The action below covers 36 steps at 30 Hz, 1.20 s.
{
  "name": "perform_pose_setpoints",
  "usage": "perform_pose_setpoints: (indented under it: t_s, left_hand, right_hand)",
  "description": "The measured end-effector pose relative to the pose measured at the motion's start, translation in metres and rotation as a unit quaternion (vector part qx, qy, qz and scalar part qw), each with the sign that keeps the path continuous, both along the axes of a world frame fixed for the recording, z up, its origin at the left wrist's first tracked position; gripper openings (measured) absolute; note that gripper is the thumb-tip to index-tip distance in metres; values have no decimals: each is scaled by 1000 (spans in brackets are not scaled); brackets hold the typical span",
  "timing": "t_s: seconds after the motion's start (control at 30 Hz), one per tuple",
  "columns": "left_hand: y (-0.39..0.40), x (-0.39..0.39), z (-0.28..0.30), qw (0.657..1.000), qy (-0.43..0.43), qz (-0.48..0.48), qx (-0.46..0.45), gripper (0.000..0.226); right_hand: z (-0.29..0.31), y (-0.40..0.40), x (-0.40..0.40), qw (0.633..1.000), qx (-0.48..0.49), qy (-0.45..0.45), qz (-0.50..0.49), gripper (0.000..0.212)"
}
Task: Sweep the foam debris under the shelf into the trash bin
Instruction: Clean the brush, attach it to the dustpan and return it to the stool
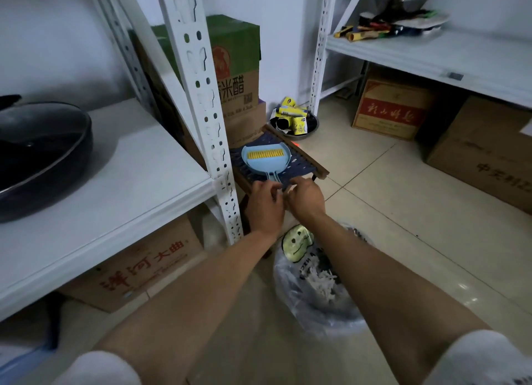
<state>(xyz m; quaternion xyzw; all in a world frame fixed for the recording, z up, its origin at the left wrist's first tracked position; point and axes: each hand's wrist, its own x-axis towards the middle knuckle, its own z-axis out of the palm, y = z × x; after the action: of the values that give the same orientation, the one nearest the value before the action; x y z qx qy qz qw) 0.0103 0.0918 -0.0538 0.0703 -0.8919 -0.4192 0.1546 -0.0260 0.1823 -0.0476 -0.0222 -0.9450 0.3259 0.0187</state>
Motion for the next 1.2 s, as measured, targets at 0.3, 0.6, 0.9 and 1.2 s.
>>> perform_pose_setpoints:
  t_s: [0.3, 0.6, 0.9, 1.2]
  left_hand:
    - [14, 63, -7, 990, -131, -42, 10, 34]
    - [4, 105, -32, 938, -342, 12, -53, 39]
    - [19, 112, -43, 942, -335, 24, 0, 36]
    - [-17, 115, -38, 930, -360, 65, -45, 40]
  right_hand:
    - [-11, 67, 74, 995, 24, -34, -85, 41]
    - [-31, 129, 134, 965, 87, -137, -204, 37]
    - [-45, 117, 145, 956, 86, -168, -223, 38]
    - [-35, 80, 146, 963, 98, -183, -174, 38]
